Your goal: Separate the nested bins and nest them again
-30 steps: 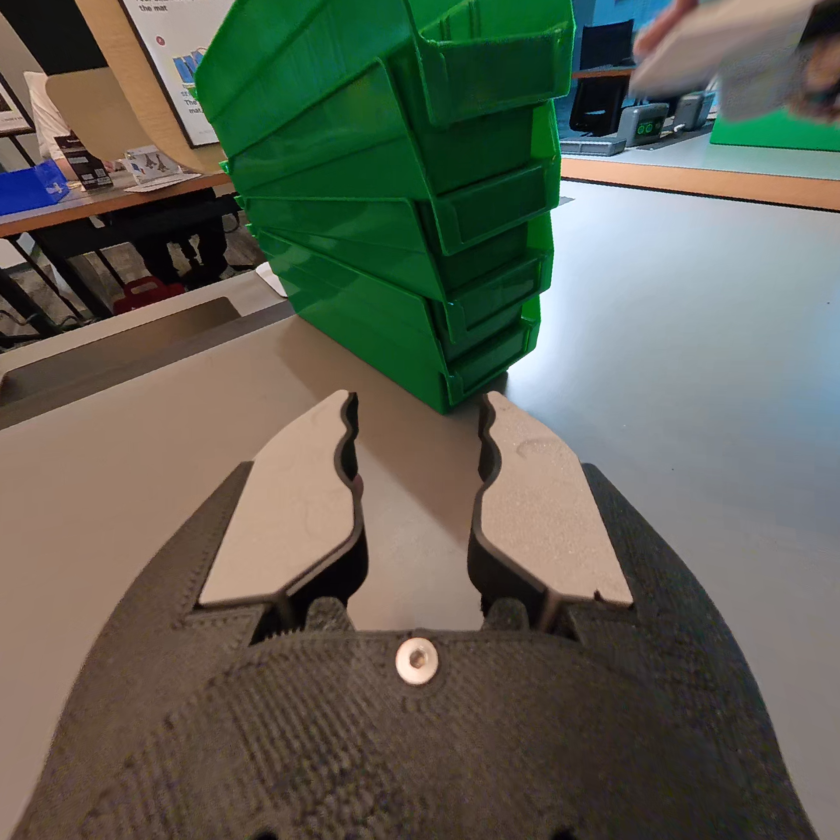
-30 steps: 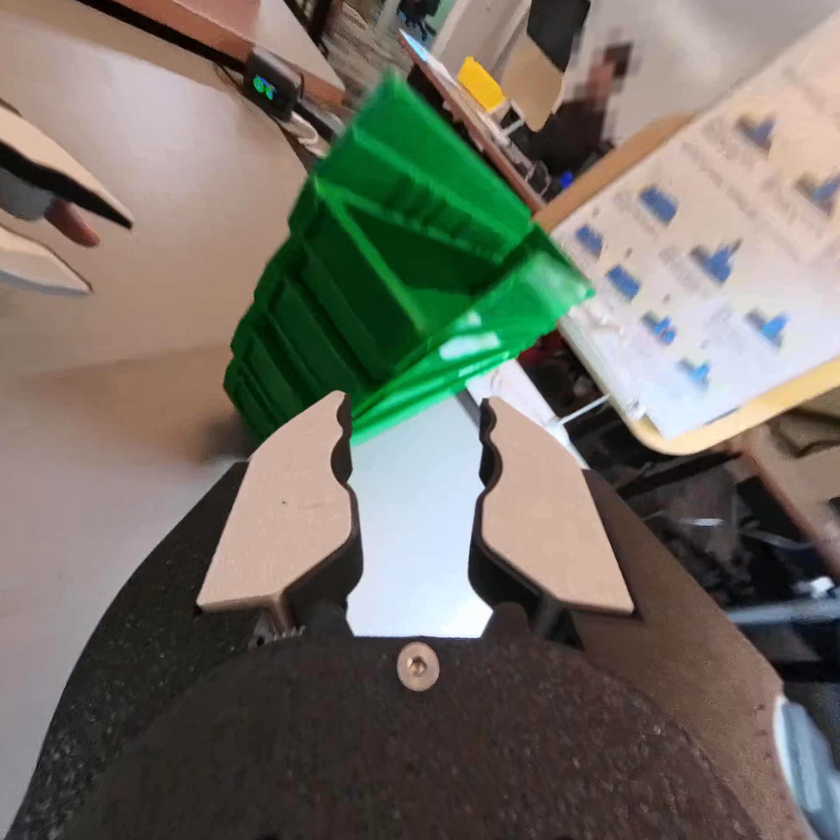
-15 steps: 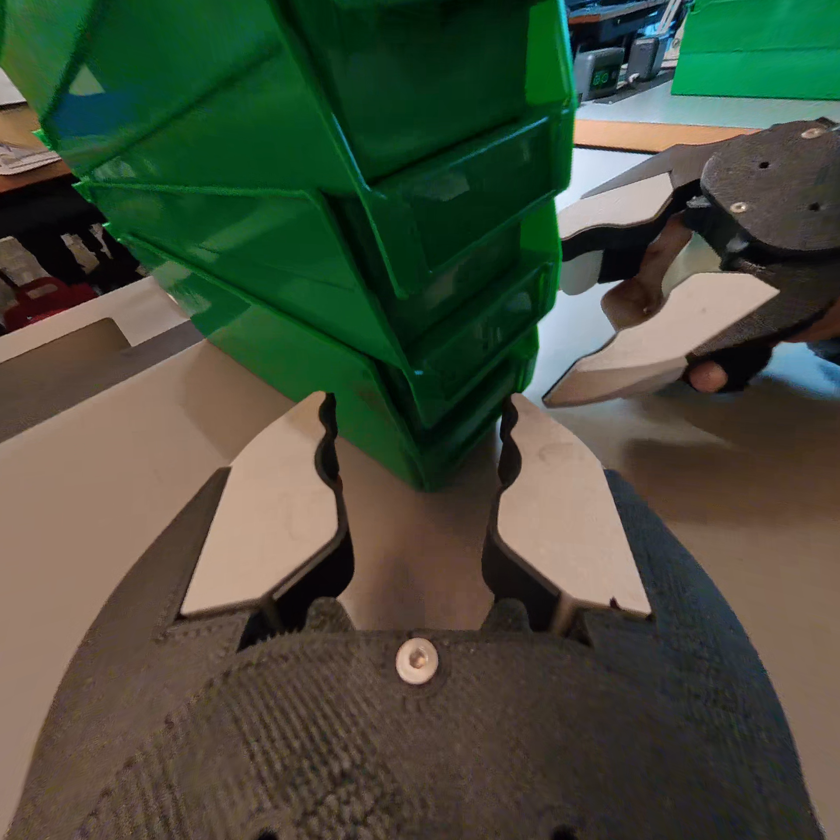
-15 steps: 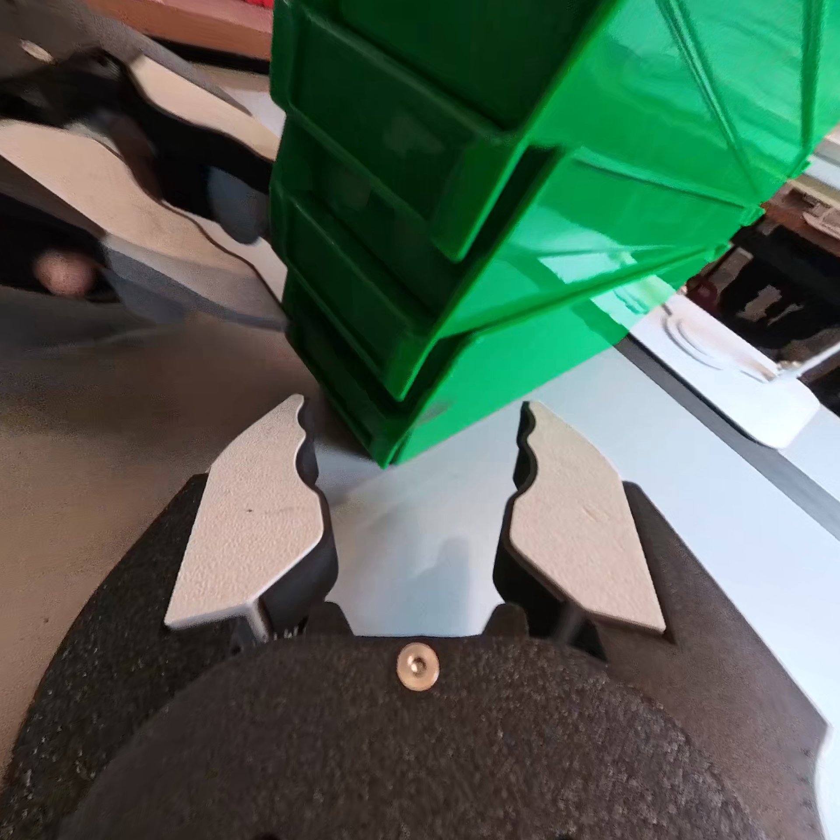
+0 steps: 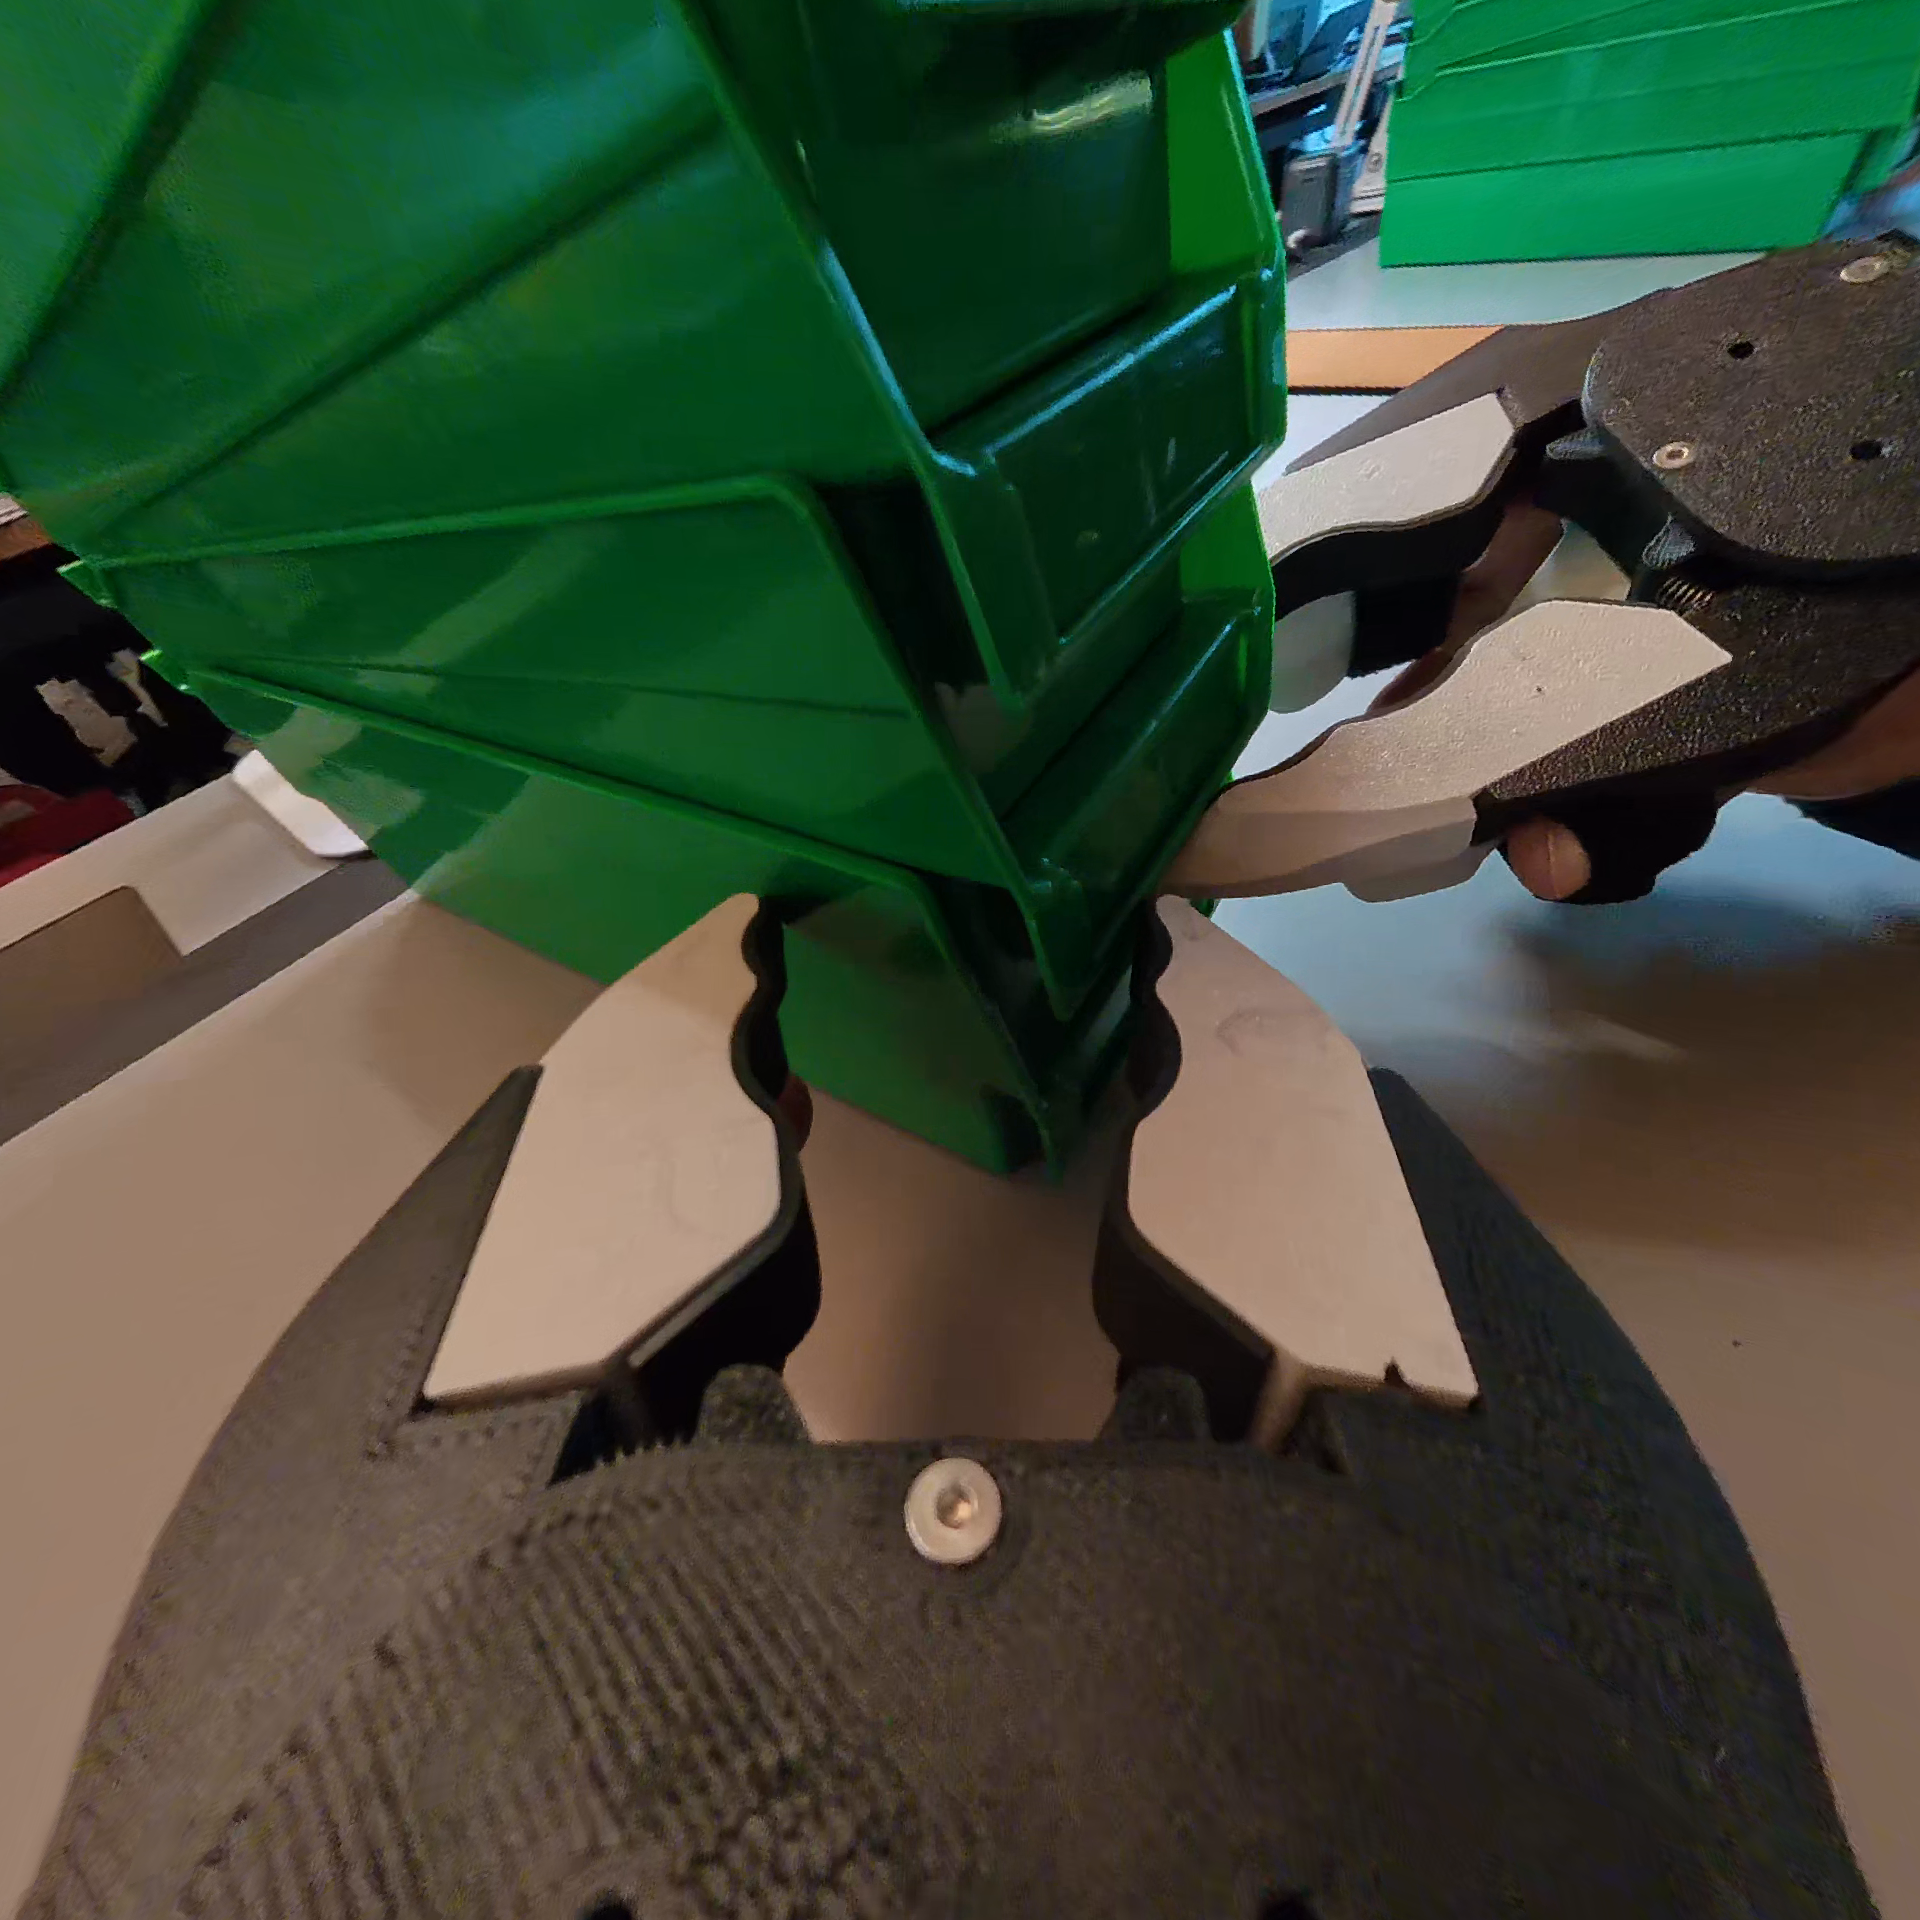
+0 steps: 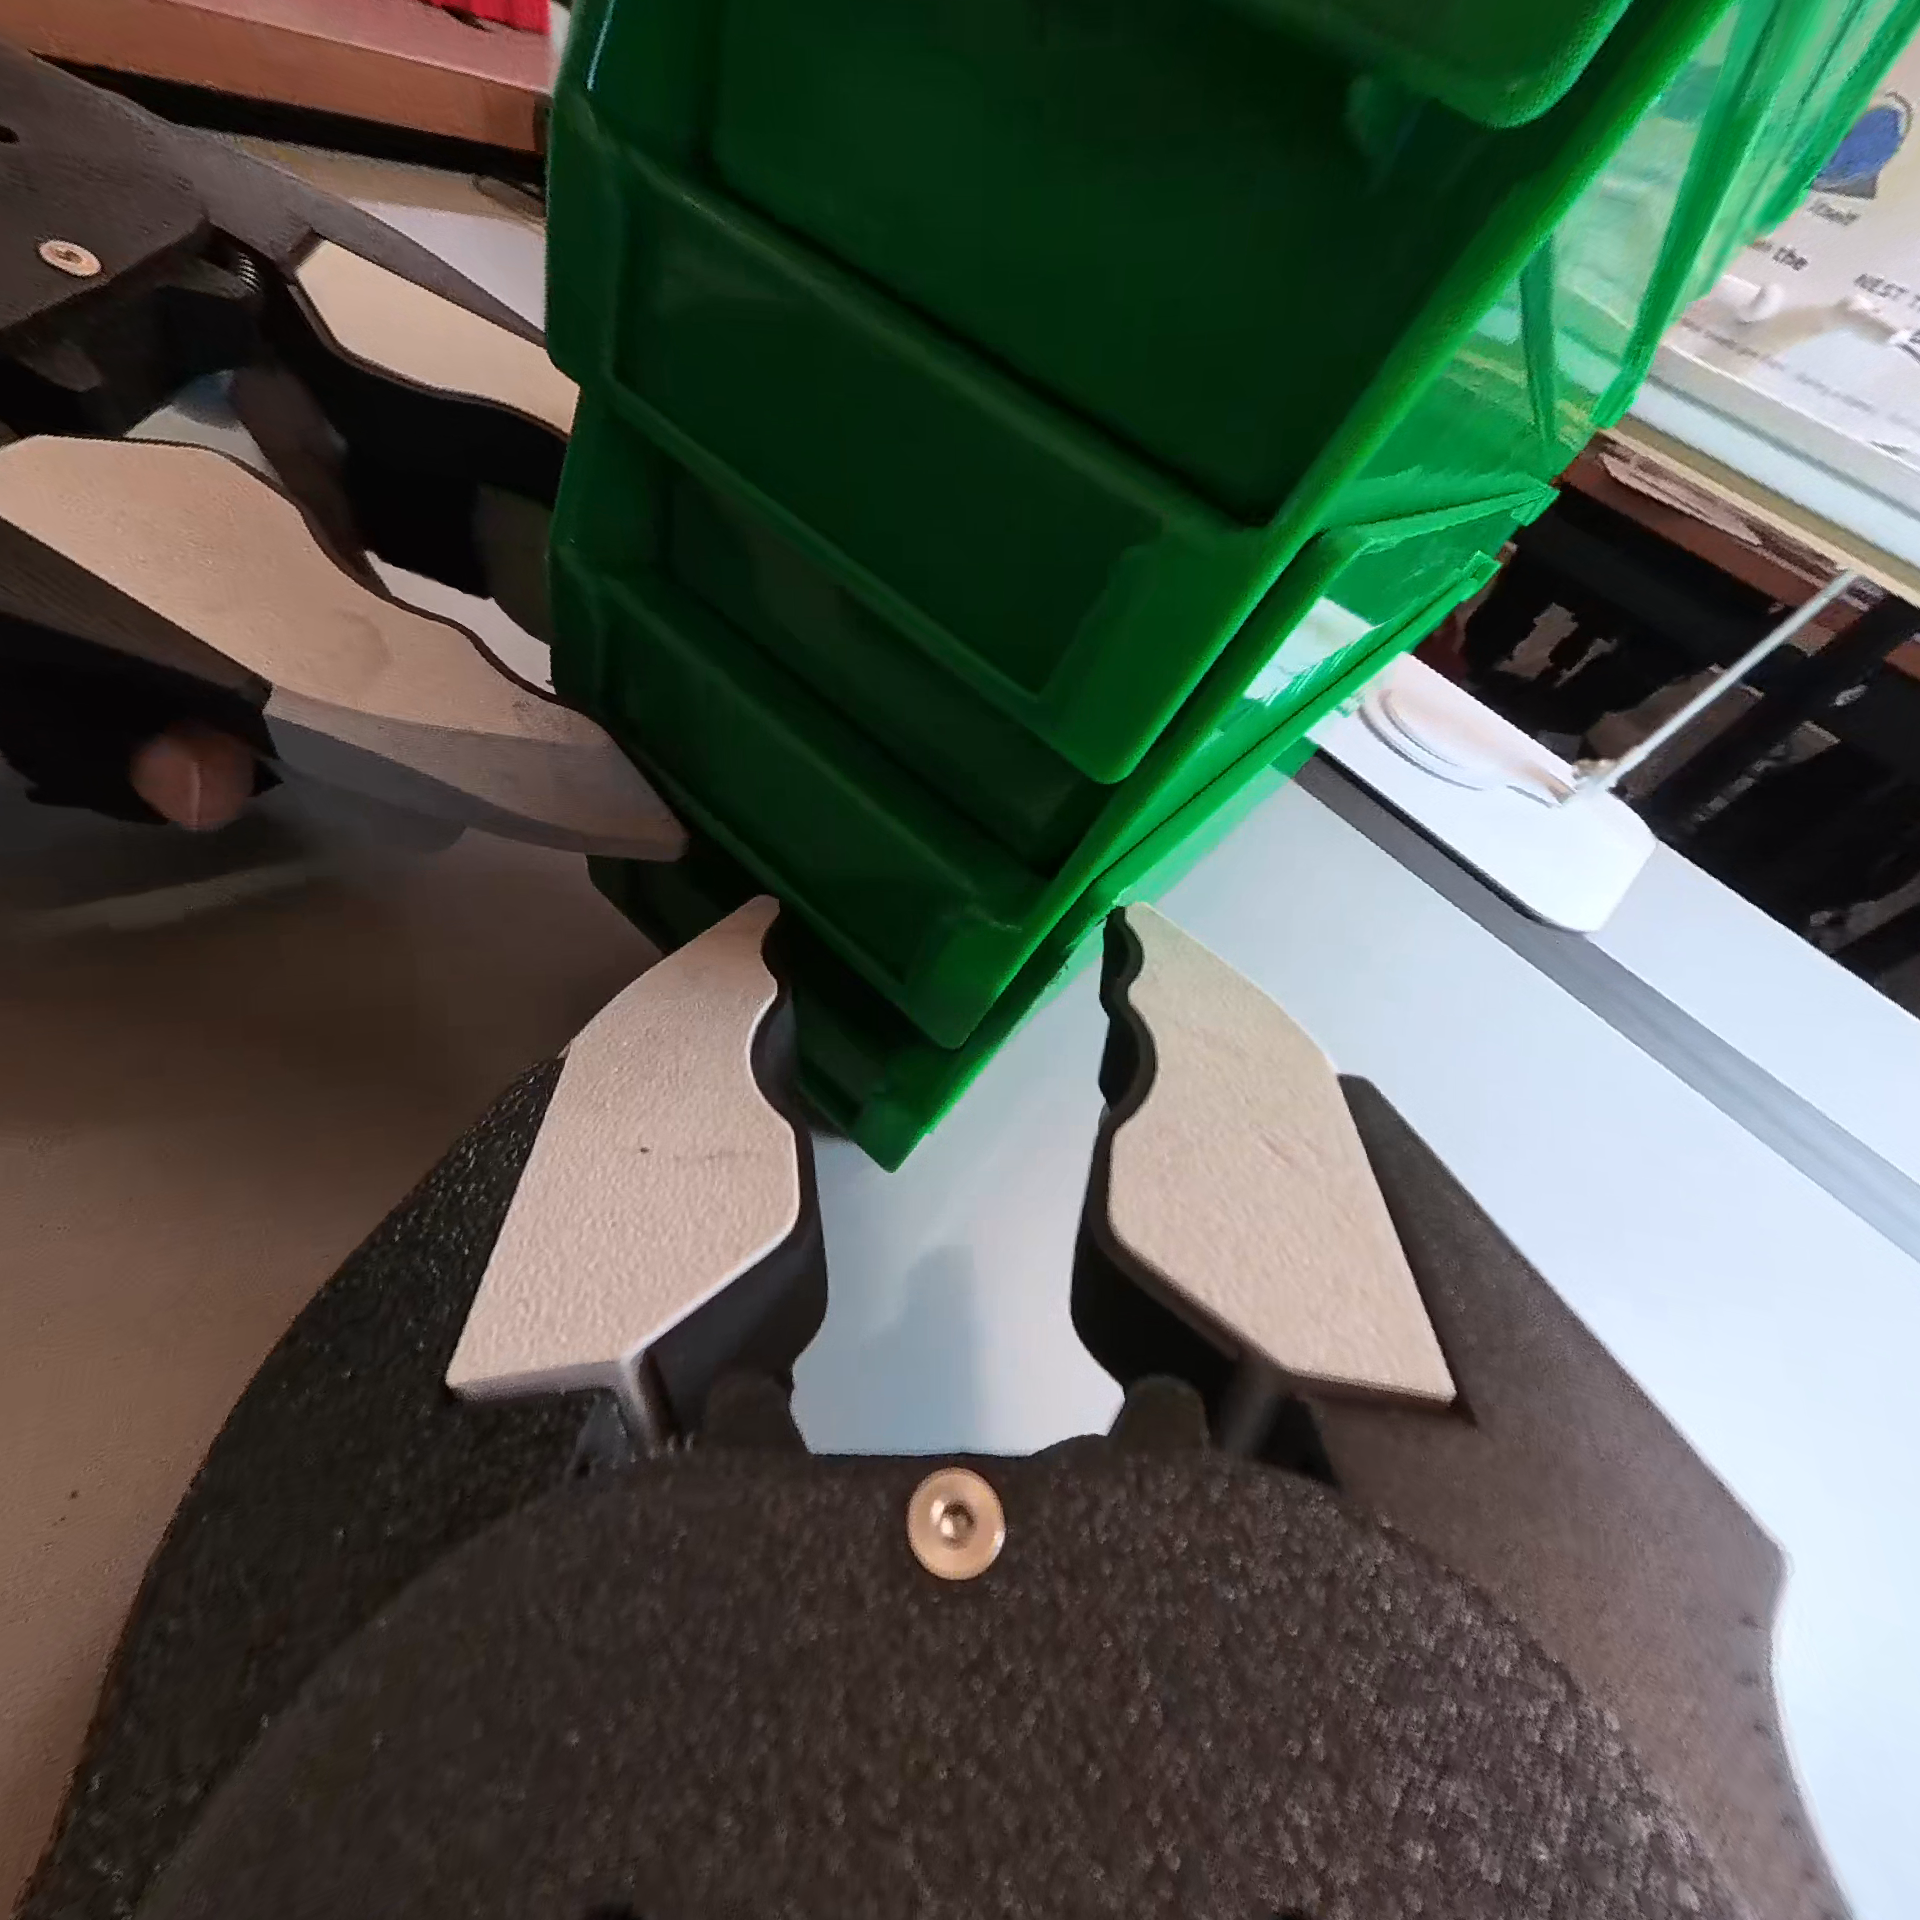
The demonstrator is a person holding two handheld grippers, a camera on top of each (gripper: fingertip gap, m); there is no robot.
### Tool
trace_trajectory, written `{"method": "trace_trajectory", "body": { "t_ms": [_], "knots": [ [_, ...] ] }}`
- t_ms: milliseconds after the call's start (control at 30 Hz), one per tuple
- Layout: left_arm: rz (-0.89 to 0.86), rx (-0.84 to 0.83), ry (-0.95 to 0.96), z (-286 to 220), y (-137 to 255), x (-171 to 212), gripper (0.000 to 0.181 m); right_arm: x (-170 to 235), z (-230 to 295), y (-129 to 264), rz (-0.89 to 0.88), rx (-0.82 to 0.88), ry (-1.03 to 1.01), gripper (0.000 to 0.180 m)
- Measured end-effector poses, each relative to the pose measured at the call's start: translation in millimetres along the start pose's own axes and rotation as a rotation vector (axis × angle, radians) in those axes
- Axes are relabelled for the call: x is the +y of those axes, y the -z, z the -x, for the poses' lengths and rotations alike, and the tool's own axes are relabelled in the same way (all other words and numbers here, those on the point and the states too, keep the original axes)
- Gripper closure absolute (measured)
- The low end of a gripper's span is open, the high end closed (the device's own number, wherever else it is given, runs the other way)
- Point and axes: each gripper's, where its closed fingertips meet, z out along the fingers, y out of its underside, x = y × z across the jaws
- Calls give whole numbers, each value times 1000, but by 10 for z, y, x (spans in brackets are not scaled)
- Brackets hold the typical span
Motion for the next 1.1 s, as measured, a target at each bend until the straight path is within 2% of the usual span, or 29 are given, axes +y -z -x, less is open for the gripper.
{"method": "trace_trajectory", "body": {
  "t_ms": [333,600,1100],
  "knots": [
    [-12,65,-23,-285,-240,-101,116,153,-184,315,34,58,-40,123],
    [-12,48,-19,-253,-450,-141,117,206,-391,281,-1,62,-57,123],
    [-8,38,-10,-206,-354,-104,118,150,-276,247,-7,51,-87,122]
  ]
}}
